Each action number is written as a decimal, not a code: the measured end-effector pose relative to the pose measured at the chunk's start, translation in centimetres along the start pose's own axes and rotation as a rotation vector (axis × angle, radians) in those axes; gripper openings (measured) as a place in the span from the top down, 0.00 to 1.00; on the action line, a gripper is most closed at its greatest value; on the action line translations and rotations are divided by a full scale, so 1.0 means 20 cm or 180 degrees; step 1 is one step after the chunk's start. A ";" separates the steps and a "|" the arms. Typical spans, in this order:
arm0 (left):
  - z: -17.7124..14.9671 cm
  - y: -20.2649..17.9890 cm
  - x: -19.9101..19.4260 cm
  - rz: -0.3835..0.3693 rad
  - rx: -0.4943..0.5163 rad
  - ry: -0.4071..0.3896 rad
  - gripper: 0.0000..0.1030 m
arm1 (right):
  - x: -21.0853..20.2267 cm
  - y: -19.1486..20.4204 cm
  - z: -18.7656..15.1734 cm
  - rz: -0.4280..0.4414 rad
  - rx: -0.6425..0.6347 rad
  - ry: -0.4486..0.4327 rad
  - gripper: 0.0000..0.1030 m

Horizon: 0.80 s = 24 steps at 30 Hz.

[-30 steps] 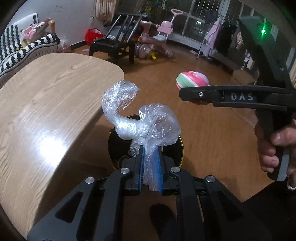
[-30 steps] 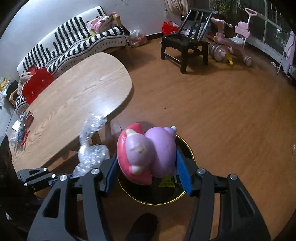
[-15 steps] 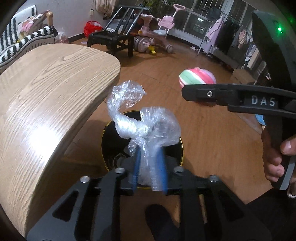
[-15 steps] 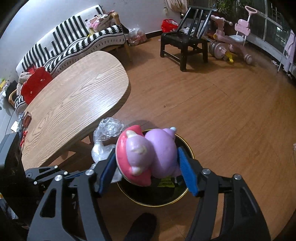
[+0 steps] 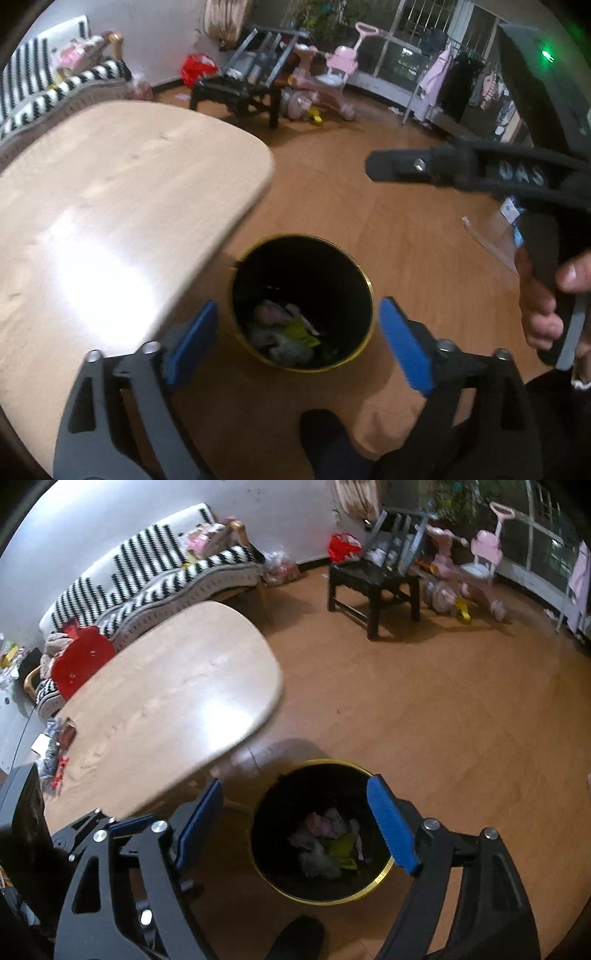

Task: Collect trash
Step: 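Carry the plastic bag and pig toy to the bin and release both, then grasp the white tissue with left tool while right tool grasps the red ribbon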

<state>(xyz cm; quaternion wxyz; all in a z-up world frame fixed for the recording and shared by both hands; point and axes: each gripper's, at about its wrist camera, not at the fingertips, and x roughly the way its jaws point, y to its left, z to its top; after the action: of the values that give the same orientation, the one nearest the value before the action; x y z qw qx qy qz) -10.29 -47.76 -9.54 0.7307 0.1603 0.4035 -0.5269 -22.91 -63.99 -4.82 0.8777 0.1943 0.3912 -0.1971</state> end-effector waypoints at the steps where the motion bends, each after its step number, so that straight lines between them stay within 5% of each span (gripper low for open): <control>1: -0.01 0.04 -0.07 0.0081 -0.0006 -0.0059 0.12 | 0.00 0.06 0.02 0.0037 -0.0047 -0.0023 0.20; 8: -0.15 0.54 -0.56 0.0737 -0.0534 -0.0303 0.11 | 0.02 0.76 0.13 0.0510 -0.0514 -0.0101 0.18; 18: -0.65 1.31 -1.34 0.1676 -0.1478 -0.0610 0.10 | 0.18 1.81 0.07 0.1044 -0.1267 0.0036 0.18; 24: -0.85 1.57 -1.55 0.1994 -0.1770 -0.0592 0.10 | 0.30 2.11 -0.03 0.1017 -0.1600 0.0155 0.24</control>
<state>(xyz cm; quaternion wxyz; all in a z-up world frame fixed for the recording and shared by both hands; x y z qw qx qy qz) 7.14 -4.35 -2.70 0.9041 0.0237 0.3944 -0.1631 1.43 -29.03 -1.86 0.9086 0.0346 0.4132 0.0513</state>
